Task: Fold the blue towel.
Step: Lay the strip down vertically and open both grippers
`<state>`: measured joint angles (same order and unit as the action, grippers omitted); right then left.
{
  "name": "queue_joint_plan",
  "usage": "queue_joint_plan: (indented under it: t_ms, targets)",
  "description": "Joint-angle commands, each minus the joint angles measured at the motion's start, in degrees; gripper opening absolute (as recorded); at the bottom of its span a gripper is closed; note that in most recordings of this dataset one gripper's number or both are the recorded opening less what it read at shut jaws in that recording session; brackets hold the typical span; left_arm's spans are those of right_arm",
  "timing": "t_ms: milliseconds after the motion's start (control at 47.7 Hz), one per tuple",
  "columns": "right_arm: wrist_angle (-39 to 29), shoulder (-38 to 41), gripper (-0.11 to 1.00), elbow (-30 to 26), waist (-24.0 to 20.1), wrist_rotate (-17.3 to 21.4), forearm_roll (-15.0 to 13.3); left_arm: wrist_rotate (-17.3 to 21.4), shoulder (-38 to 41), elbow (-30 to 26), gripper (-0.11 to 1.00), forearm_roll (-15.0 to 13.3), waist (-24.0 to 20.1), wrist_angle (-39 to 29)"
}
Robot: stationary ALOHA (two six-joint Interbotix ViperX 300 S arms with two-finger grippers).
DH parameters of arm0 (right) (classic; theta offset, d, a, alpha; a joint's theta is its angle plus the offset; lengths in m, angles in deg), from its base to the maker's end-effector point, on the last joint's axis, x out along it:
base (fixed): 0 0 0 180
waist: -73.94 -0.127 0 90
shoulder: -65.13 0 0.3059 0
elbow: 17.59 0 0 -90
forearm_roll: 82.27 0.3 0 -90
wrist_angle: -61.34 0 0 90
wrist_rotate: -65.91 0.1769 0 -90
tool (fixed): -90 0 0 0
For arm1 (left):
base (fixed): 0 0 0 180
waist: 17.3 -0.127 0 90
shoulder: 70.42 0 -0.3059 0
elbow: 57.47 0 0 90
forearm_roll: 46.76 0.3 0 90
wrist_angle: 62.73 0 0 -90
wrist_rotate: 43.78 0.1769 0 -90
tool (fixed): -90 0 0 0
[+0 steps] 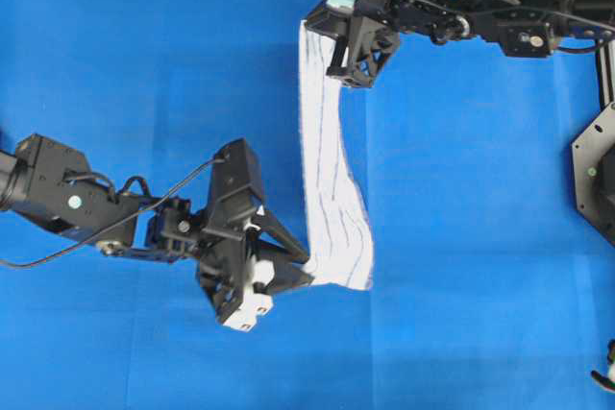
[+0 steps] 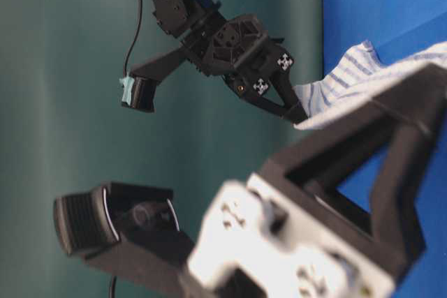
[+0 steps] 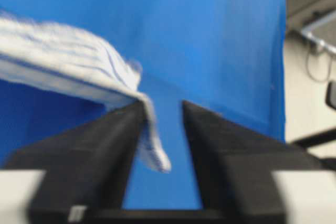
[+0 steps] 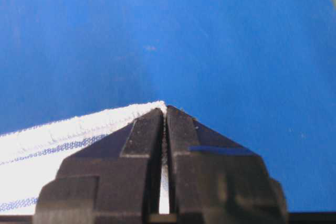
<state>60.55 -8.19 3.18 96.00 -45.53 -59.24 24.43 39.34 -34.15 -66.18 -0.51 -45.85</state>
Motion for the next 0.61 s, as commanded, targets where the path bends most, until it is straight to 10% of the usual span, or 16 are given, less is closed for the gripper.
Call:
queue_joint_plan:
  t_ms: [0, 251, 587]
  targets:
    - [0.18, 0.09, 0.03, -2.46, 0.00, -0.09, 0.09, 0.09, -2.55, 0.53, 0.40, -0.79, 0.62, 0.53]
    - [0.09, 2.55, 0.10, -5.89, -0.35, -0.53, 0.00, 0.00, -5.89, 5.62, 0.55, -2.11, 2.02, -0.18]
    - [0.44, 2.81, 0.92, -5.98, -0.62, -0.79, -0.88, -4.75, -10.99, 12.22, 0.71, -2.11, 3.25, -0.62]
